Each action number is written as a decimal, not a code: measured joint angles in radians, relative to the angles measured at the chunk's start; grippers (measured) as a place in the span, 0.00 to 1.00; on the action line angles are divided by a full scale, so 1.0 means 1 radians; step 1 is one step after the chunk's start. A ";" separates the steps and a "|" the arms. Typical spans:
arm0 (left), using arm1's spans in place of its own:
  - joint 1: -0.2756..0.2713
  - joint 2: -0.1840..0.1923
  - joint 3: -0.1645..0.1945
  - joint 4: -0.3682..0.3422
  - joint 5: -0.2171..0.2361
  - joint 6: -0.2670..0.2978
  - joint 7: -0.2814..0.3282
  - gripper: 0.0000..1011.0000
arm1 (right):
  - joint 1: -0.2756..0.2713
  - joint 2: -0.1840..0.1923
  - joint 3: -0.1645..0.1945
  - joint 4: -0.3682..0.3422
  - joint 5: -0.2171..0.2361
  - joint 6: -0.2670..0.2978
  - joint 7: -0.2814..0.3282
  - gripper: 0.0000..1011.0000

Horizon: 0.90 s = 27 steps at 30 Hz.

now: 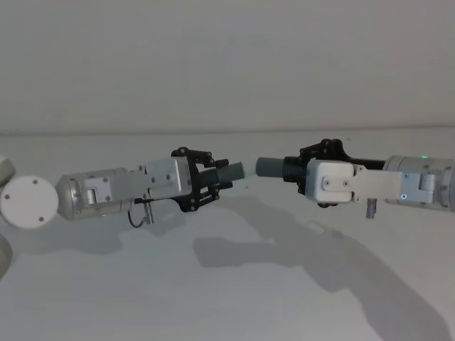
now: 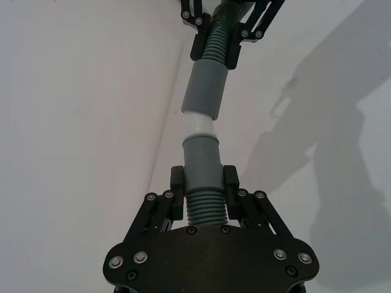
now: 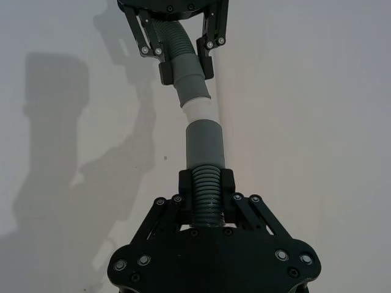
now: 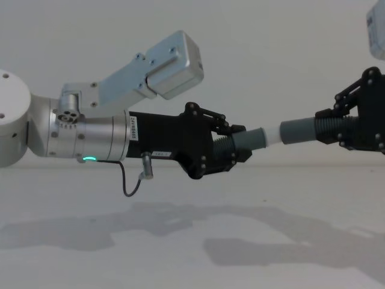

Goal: Use both hands to pick up one end of the pipe from the table, align the ends, and insert them.

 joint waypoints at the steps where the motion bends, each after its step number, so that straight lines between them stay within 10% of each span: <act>1: 0.000 0.000 0.000 0.000 0.000 0.000 0.000 0.34 | 0.001 0.000 -0.001 0.001 0.001 -0.001 0.000 0.24; 27: 0.000 0.000 0.000 0.000 0.000 0.000 0.000 0.34 | 0.014 -0.008 -0.011 0.024 0.012 -0.020 0.005 0.24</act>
